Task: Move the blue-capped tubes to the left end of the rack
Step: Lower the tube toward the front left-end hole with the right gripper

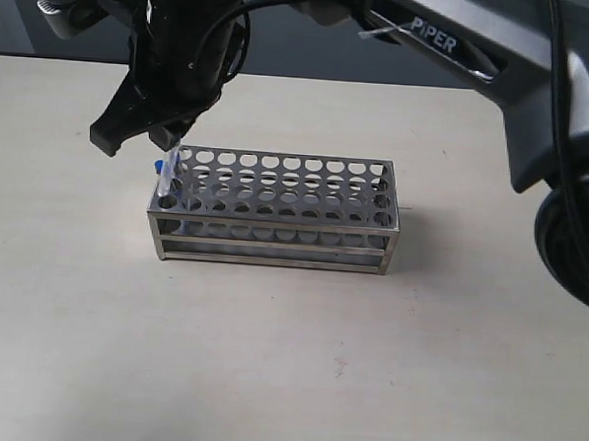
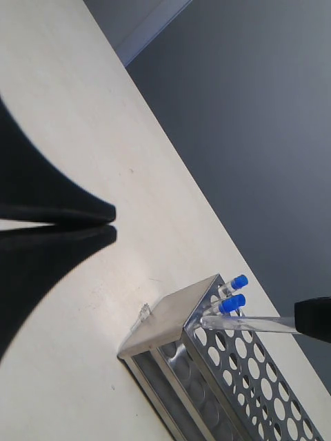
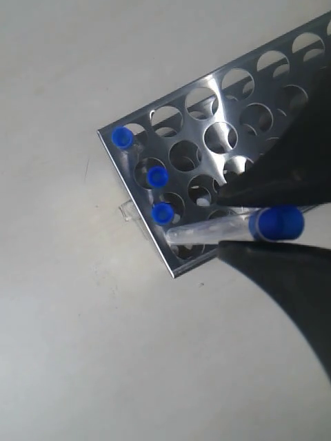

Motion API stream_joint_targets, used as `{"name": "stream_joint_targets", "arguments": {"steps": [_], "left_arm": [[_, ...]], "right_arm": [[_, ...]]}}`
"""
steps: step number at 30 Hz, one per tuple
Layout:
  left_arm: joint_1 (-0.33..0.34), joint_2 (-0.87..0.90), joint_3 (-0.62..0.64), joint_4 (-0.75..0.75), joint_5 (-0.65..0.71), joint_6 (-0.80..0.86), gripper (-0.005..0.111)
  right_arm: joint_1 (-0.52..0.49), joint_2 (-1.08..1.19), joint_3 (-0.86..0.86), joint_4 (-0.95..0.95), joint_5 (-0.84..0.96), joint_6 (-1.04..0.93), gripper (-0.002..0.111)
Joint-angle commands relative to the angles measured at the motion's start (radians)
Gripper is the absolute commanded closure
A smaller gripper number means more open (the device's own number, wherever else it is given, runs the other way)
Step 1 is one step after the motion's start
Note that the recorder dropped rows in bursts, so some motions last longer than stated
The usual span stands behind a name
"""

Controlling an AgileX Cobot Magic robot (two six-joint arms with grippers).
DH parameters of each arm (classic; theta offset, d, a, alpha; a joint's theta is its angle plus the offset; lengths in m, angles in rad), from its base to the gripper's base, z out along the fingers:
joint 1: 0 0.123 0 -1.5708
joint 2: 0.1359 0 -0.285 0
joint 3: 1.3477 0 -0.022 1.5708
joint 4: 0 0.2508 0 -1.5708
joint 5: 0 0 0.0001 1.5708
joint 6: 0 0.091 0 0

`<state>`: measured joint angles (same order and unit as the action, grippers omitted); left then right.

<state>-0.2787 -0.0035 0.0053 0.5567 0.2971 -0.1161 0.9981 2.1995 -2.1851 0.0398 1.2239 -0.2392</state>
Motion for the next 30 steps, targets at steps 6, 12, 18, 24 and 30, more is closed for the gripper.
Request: {"name": "stream_joint_targets", "arguments": {"steps": [6, 12, 18, 24, 30], "left_arm": [[-0.004, 0.003, -0.005, 0.002, -0.008, -0.005, 0.106], [-0.004, 0.003, -0.005, 0.002, -0.008, -0.005, 0.106], [-0.004, 0.003, -0.005, 0.002, -0.008, -0.005, 0.106], [-0.004, 0.003, -0.005, 0.002, -0.006, -0.005, 0.106], [-0.004, 0.003, -0.005, 0.000, -0.004, -0.005, 0.106]], "right_arm": [[0.001, 0.022, -0.008, -0.005, -0.003, -0.006, 0.109], [0.001, 0.029, -0.001, -0.007, -0.003, -0.006, 0.109], [0.001, 0.027, -0.002, -0.003, -0.003, -0.006, 0.109], [0.001, 0.004, -0.002, 0.040, -0.003, -0.002, 0.109], [0.001, -0.004, -0.002, 0.033, -0.003, 0.006, 0.109]]}}
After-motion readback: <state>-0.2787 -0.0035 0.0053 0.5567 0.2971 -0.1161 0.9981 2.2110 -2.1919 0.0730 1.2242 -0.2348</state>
